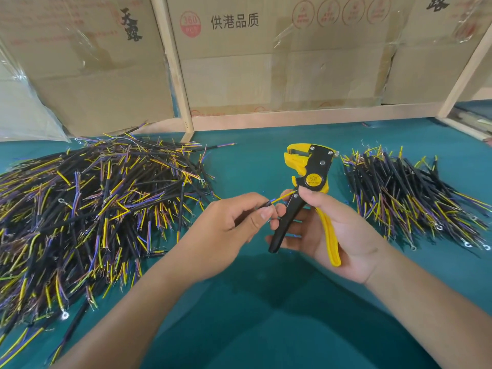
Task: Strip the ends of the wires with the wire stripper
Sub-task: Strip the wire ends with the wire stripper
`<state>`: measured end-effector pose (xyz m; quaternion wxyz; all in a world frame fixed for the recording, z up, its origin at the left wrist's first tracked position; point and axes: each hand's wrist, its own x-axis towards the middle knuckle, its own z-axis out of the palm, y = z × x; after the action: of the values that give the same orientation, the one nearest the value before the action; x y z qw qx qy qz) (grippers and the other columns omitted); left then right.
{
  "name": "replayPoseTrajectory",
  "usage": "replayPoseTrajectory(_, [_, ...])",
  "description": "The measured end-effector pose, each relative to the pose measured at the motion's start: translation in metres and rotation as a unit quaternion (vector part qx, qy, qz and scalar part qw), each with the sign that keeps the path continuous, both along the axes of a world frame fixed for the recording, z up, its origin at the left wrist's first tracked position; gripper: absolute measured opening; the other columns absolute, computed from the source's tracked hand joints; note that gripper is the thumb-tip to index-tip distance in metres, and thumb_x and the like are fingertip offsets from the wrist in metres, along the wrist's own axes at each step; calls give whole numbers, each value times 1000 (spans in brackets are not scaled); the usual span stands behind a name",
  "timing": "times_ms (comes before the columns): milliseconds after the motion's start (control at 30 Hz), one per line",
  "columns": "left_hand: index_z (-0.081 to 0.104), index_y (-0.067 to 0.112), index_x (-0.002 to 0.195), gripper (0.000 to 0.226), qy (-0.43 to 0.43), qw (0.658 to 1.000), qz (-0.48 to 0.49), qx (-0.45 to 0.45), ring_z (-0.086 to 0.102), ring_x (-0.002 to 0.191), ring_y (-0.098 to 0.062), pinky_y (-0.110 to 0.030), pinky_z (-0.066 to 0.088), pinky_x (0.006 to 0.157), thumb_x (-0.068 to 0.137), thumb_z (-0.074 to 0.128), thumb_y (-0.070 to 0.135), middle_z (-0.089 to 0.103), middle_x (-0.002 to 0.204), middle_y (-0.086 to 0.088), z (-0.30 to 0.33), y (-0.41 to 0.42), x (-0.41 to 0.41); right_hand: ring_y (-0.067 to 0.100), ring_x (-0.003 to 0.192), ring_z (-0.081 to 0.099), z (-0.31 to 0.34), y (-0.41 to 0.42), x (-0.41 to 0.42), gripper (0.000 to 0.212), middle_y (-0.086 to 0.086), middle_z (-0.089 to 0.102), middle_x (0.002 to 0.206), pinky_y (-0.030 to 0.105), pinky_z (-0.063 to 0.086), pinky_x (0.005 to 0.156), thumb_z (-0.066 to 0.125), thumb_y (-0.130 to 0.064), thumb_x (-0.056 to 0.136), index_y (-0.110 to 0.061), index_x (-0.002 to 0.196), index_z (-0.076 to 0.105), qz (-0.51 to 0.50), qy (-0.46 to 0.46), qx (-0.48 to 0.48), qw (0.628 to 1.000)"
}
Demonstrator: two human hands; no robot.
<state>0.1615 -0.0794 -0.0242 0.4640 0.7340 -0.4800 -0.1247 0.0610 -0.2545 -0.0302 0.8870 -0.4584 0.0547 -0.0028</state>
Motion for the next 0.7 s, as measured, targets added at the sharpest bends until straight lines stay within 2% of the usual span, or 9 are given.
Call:
replayPoseTrajectory(67, [67,20,103,34,-16,1000,0,3,40,63,-33,-42,38,55,101,46,46,63,79,-3,1,0,-1,31,84,66,0,1,0,31,12,63,90,53,51,88,68,-39,85,-12,99,65,4,-4,-6,1000])
replayPoseTrajectory(167, [68,24,101,27,-29,1000,0,5,38,61,-32,-39,37,53,102,47,42,62,77,16,2,1,-1,31,83,67,-1,1,0,39,12,64,88,59,46,95,71,-42,77,-12,100,64,1,-3,-9,1000])
replayPoseTrajectory(233, [68,23,101,28,-34,999,3,9,39,61,-34,-44,40,53,102,47,42,64,80,17,3,2,-1,32,84,67,-1,0,0,37,13,64,90,59,46,95,71,-39,77,-12,100,65,1,-4,-16,1000])
replayPoseTrajectory(333, [68,20,103,29,-39,999,7,9,41,61,-36,-48,43,53,102,47,40,66,86,24,3,1,-2,32,83,67,-1,0,0,34,14,64,92,53,53,86,71,-36,77,-12,101,65,1,-5,-12,1000])
replayPoseTrajectory(400, [68,20,103,30,-34,999,10,7,41,61,-36,-47,43,53,102,47,41,65,82,20,3,1,-2,31,83,68,0,0,0,33,14,65,92,48,55,80,70,-35,78,-12,101,65,0,-7,-10,1000])
replayPoseTrajectory(500, [69,22,101,30,-19,1000,11,-5,37,59,-30,-35,34,50,101,47,43,52,66,4,2,1,-1,32,83,67,-1,1,-1,25,14,65,92,47,57,79,64,-30,87,-11,103,64,-12,-6,-15,1000])
replayPoseTrajectory(600, [68,22,95,28,18,999,3,-27,32,55,-16,-25,28,48,101,49,42,43,61,11,2,0,-2,31,82,68,-2,3,0,25,14,66,92,53,55,84,60,-26,89,-9,106,62,-25,-4,-21,999])
replayPoseTrajectory(700, [68,21,97,29,46,998,-6,-52,34,51,-3,-11,30,50,103,46,39,50,61,18,3,-2,-5,33,82,69,-4,2,1,26,16,69,93,61,50,95,63,-23,86,-7,107,63,-43,6,-31,999])
